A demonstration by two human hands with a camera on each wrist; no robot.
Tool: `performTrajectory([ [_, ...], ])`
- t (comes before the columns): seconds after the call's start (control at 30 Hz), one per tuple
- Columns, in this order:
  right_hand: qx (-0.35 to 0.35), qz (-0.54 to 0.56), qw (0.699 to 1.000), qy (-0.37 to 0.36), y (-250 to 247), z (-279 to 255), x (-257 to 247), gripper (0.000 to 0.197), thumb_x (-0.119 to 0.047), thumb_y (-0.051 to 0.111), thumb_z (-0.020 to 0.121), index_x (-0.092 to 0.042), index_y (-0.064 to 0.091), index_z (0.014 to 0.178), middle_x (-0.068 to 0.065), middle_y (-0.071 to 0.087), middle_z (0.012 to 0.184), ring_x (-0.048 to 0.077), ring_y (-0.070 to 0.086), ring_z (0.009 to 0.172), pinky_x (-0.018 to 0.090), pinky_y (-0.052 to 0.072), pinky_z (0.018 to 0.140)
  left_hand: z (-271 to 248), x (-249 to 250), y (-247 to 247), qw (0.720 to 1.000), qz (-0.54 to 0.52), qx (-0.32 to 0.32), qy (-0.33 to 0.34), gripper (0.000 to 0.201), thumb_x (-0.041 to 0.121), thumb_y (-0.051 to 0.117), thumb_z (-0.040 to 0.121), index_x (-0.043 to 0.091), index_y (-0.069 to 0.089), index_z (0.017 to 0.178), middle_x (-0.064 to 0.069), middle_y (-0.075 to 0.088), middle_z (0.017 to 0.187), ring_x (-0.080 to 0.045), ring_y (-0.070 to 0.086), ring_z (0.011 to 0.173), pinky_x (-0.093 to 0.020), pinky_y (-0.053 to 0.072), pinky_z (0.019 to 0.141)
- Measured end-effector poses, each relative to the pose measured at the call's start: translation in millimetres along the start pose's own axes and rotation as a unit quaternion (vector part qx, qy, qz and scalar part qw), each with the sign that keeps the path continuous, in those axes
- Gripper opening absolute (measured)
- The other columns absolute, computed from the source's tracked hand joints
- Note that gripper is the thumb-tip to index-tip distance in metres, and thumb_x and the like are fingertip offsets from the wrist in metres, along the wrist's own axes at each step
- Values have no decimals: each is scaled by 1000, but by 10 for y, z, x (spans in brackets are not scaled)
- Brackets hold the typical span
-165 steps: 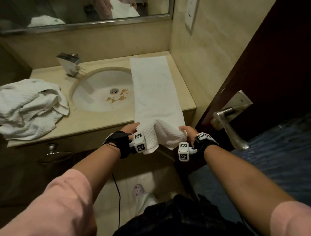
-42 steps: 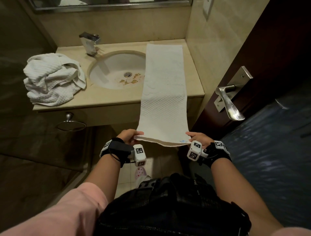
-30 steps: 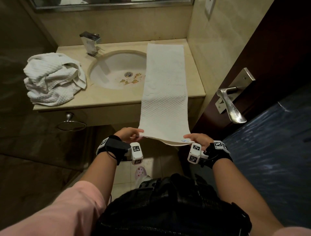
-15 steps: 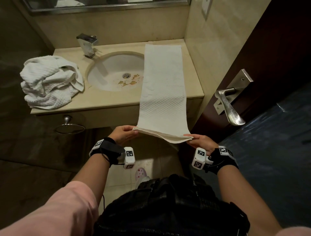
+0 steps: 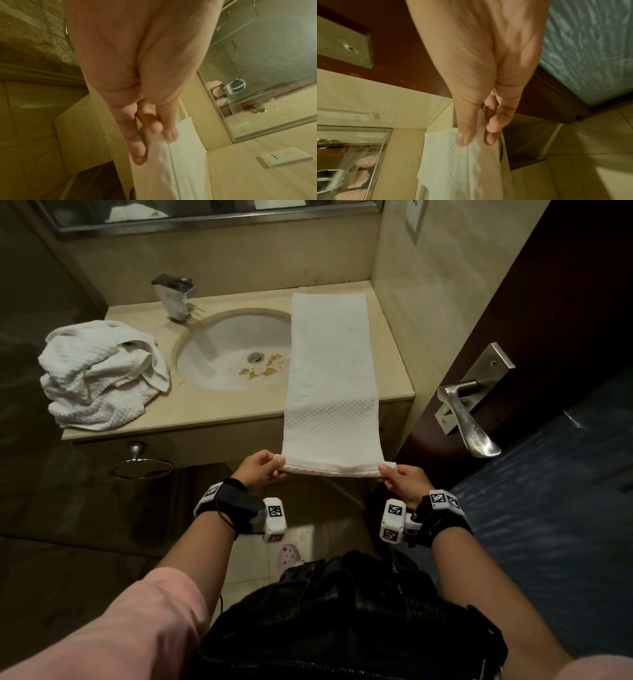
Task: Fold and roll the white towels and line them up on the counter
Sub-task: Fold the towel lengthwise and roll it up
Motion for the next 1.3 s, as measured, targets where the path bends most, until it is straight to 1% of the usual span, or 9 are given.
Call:
performTrajectory([
  [0.17, 10, 17, 1000, 1, 31, 77, 40, 14, -12, 58, 94, 0, 63, 90, 8, 60, 73, 7, 45, 54, 9, 43, 48, -3, 2, 19, 994, 98, -9, 54, 18, 14, 54, 96, 13, 50, 78, -3, 52, 72, -13, 45, 61, -18, 42, 53],
  [0.27, 6, 23, 1000, 10, 31, 98, 59, 15, -14, 57, 95, -1, 63, 89, 8, 60, 73, 7, 46, 55, 9, 44, 48, -17, 37, 40, 995, 68, -28, 63, 11, 12, 50, 98, 12, 51, 87, -3, 60, 94, -10, 58, 68, -14, 51, 57],
  [0.4, 6, 25, 1000, 15, 24, 120, 64, 16, -14, 56, 96, -1, 62, 90, 8, 59, 73, 8, 46, 55, 10, 44, 47, -24, 125, 68, 991, 84, -60, 84, 3, 9, 46, 99, 11, 48, 101, -7, 57, 86, -12, 60, 61, -16, 52, 55],
  [0.53, 4, 16, 1000, 16, 42, 162, 40, 18, -15, 56, 96, 2, 63, 95, 9, 58, 73, 9, 45, 56, 11, 43, 47, -12, 170, 92, 980, 141, -115, 77, 28, 3, 38, 101, 13, 50, 124, -6, 51, 91, -13, 54, 67, -23, 52, 70],
  [0.7, -10, 30, 999, 20, 76, 192, -34, 13, -12, 55, 96, -4, 61, 88, 7, 56, 72, 8, 46, 52, 12, 43, 46, -2, 203, 64, 955, 242, -141, 99, 19, 6, 63, 90, 15, 61, 106, -2, 56, 92, -10, 54, 74, -11, 48, 63],
  [0.87, -32, 37, 999, 24, 99, 219, -89, 14, -11, 52, 97, -3, 60, 88, 11, 56, 73, 5, 48, 44, 12, 42, 44, 52, 230, -38, 922, 337, -120, 151, 32, 9, 65, 87, 35, 51, 100, -1, 58, 112, -13, 58, 101, -17, 45, 78],
  [0.97, -32, 29, 999, 29, 101, 234, -111, 14, -11, 51, 98, -1, 59, 92, 12, 56, 73, 3, 48, 40, 12, 42, 42, 55, 296, -14, 902, 377, -122, 170, 43, 11, 62, 89, 49, 42, 90, 2, 60, 103, -10, 58, 88, -13, 43, 70],
  [1.1, -29, 23, 998, 41, 89, 253, -131, 16, -14, 52, 97, 1, 60, 96, 12, 56, 72, 3, 48, 38, 12, 41, 40, 55, 370, 44, 868, 440, -122, 196, 23, 14, 62, 90, 26, 47, 102, 5, 55, 90, -12, 52, 77, -14, 41, 64],
  [1.3, -32, 23, 998, 45, 118, 244, -185, 18, -16, 53, 97, 0, 60, 94, 11, 56, 71, 3, 47, 38, 12, 40, 40, 72, 390, 13, 857, 453, -89, 228, 22, 14, 70, 85, 17, 56, 102, 3, 59, 88, -12, 54, 76, -14, 41, 66],
])
Point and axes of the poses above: each hand's wrist, its own z-axis towards the middle knuckle, its own y-axis out of the palm, x = y × z, the point moved 3 cm from there along z, towards the middle knuckle
